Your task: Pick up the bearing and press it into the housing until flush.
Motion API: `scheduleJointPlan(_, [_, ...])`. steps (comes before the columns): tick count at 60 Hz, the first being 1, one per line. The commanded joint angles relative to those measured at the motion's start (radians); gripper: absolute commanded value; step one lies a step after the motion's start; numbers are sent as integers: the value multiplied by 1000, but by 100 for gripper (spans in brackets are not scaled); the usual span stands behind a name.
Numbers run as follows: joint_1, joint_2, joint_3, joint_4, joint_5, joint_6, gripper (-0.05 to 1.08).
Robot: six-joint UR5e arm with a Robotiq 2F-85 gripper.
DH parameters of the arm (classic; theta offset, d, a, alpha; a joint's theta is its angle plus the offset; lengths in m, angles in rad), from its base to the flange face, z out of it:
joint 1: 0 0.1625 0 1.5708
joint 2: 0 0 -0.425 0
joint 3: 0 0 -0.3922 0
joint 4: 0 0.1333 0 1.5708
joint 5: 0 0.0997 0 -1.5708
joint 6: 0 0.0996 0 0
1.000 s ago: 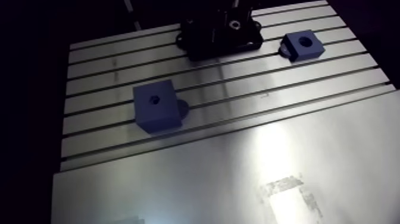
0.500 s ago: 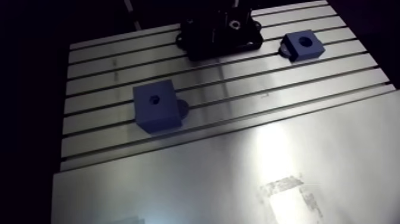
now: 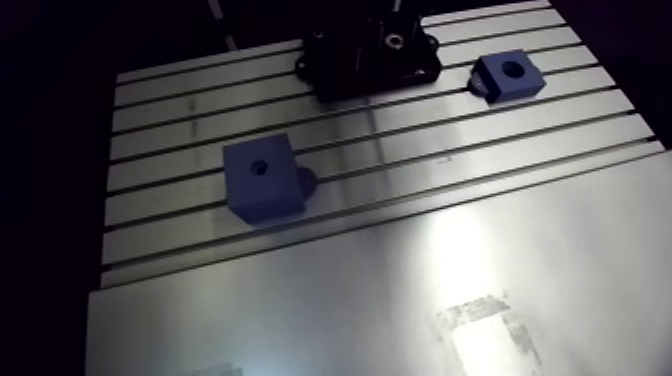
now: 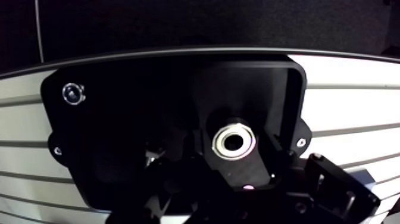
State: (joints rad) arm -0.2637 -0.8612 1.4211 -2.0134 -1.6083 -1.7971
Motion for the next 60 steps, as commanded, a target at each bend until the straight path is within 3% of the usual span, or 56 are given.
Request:
scheduleJointPlan(1, [0, 0, 0, 0, 0, 0, 44])
scheduleJointPlan(60, [-2, 6, -4, 1, 0, -2, 54])
